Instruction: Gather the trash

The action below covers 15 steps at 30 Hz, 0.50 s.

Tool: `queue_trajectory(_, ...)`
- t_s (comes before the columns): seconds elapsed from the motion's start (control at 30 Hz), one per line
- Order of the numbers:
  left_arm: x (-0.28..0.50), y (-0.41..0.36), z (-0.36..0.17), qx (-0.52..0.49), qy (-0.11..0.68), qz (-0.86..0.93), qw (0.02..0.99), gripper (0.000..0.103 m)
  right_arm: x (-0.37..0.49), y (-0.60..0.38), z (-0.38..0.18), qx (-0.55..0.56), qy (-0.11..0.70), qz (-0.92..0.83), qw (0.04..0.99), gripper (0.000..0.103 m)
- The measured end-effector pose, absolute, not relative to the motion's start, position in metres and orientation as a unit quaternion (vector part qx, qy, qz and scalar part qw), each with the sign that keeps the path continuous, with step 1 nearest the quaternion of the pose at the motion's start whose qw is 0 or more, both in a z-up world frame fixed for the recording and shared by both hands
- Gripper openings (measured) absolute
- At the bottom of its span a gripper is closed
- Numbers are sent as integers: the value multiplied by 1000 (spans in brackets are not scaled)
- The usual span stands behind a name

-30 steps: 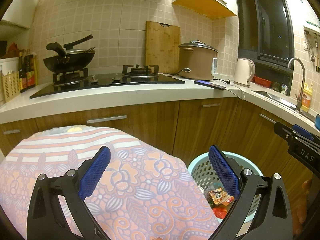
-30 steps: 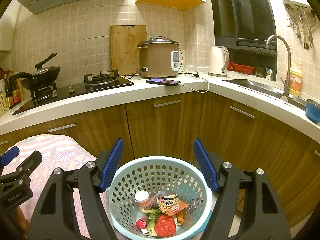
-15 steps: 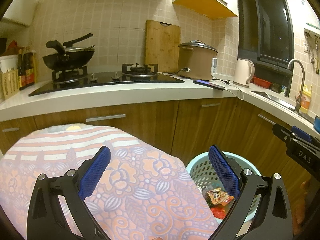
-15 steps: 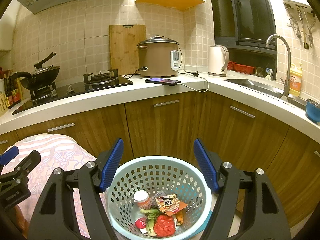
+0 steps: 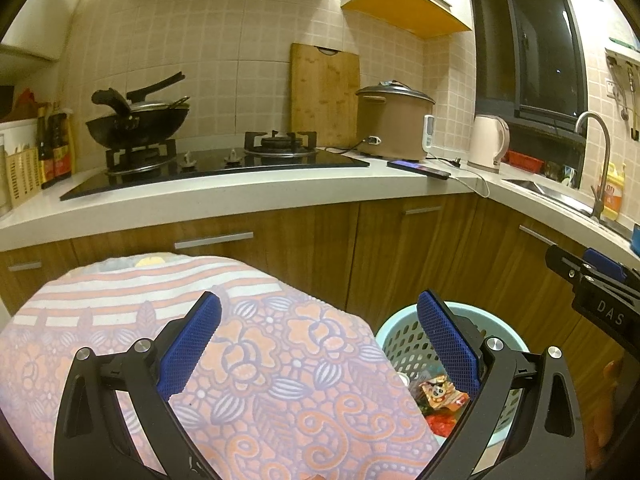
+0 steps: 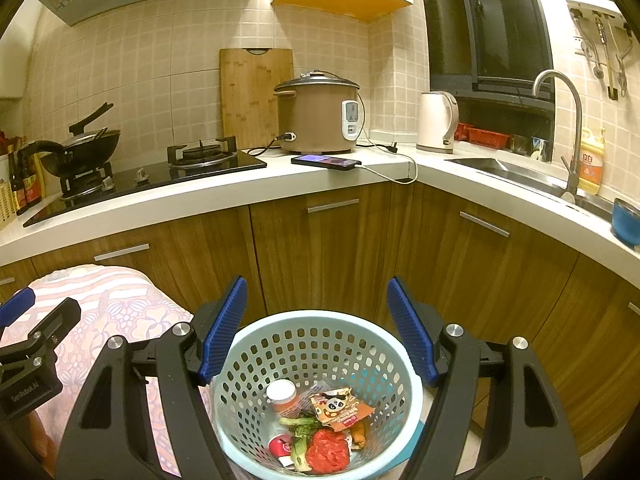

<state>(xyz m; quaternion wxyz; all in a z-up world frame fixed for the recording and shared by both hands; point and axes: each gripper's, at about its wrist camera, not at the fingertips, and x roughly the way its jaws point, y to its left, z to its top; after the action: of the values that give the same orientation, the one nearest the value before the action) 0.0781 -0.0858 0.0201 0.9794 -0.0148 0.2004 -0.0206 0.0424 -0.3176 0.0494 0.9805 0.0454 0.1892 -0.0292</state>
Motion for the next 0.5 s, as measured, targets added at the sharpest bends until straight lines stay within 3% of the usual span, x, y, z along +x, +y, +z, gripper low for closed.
queue_trajectory(0.5,63,-100,32,13,184,3,983,95,31,-320,54,45,183,-23,982,68)
